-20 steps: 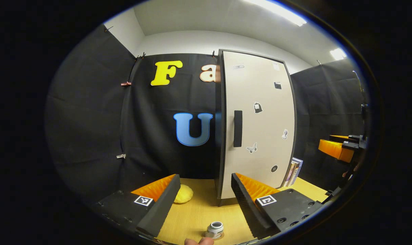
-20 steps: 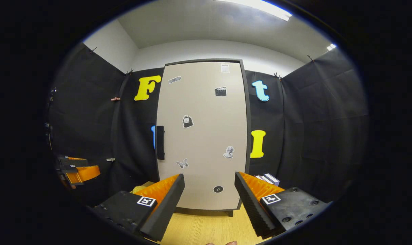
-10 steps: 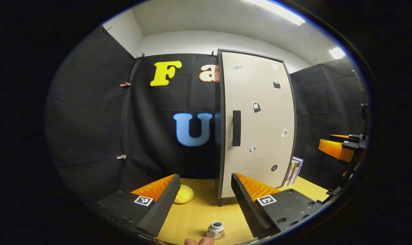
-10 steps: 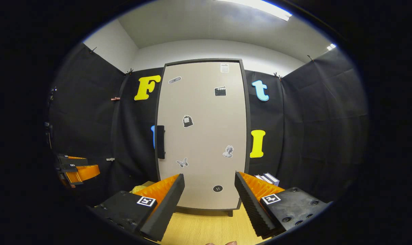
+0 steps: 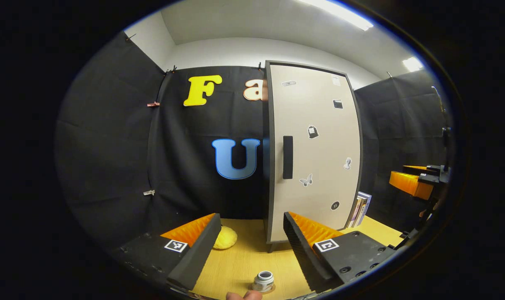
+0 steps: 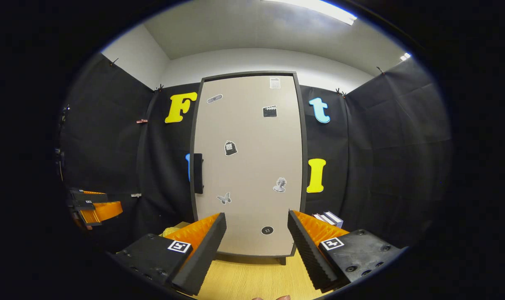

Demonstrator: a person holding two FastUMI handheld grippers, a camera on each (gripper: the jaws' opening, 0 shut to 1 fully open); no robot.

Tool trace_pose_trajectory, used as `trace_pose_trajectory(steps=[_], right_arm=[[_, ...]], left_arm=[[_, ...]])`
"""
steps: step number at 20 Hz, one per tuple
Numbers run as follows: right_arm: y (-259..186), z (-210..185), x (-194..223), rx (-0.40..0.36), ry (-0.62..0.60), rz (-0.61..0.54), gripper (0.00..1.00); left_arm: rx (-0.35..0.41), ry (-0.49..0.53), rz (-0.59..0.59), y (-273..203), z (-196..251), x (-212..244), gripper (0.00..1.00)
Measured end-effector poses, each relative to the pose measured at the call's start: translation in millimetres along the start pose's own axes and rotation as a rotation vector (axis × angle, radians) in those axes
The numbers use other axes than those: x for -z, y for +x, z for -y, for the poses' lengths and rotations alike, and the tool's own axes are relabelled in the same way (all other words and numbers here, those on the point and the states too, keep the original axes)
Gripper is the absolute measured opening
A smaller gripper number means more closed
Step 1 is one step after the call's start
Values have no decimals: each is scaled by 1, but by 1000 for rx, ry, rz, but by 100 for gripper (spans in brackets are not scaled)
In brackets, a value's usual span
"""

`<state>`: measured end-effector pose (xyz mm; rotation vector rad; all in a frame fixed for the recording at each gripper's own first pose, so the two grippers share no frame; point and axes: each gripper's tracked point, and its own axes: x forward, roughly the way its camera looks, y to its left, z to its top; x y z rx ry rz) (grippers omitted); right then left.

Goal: Open the cabinet door with the right hand, grasp the bottle in the cabinet with the left hand and place it on the coaster, then close the cabinet door with the right hand.

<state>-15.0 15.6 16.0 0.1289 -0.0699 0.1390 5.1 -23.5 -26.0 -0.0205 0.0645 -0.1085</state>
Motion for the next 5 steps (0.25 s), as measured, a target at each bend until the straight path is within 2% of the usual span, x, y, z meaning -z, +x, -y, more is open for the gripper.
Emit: trace_pose_trajectory(steps=[5], right_arm=[[1,3,0,-8,3,0,96]], left_arm=[[-6,8,0,-1,4,-1,95]])
